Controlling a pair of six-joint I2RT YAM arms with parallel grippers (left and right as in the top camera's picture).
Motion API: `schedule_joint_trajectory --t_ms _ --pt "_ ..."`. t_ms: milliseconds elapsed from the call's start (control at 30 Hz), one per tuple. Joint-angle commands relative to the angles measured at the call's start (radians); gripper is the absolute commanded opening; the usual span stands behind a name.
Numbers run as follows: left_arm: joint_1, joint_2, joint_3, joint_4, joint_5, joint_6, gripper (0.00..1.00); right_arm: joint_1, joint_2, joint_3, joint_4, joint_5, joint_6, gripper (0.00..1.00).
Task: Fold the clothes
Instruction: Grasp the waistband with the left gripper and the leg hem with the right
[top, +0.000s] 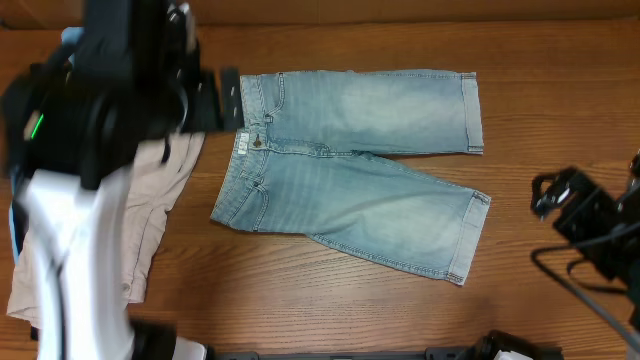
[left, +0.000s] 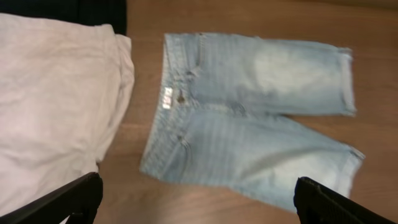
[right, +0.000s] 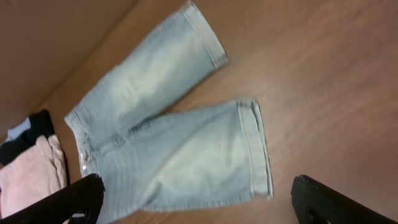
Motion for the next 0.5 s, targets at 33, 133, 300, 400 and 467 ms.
schedule_joint_trajectory --t_ms 33,133,300,400,467 --pt "-0.068 -0.179 -0.278 -0.007 -0.107 -0.197 1.00 -0.003 -0.021 -0.031 -0.080 0.063 0.008 1.00" --pt "-0.090 -0.303 -0.535 -0.006 -0.241 -0.422 1.00 -0.003 -0.021 -0.088 -0.076 0.056 0.008 1.00" --pt "-0.089 -0.448 -0.968 0.081 -0.368 -0.893 1.00 -0.003 -0.008 -0.200 0.009 -0.020 0.007 1.00" --pt "-0.088 -0.462 -1.167 0.222 -0.397 -1.046 1.00 -0.003 0.010 -0.253 0.055 -0.051 0.007 1.00" --pt "-0.088 -0.444 -1.306 0.405 -0.389 -1.048 1.00 -0.003 0.027 -0.283 0.085 -0.056 0.008 1.00"
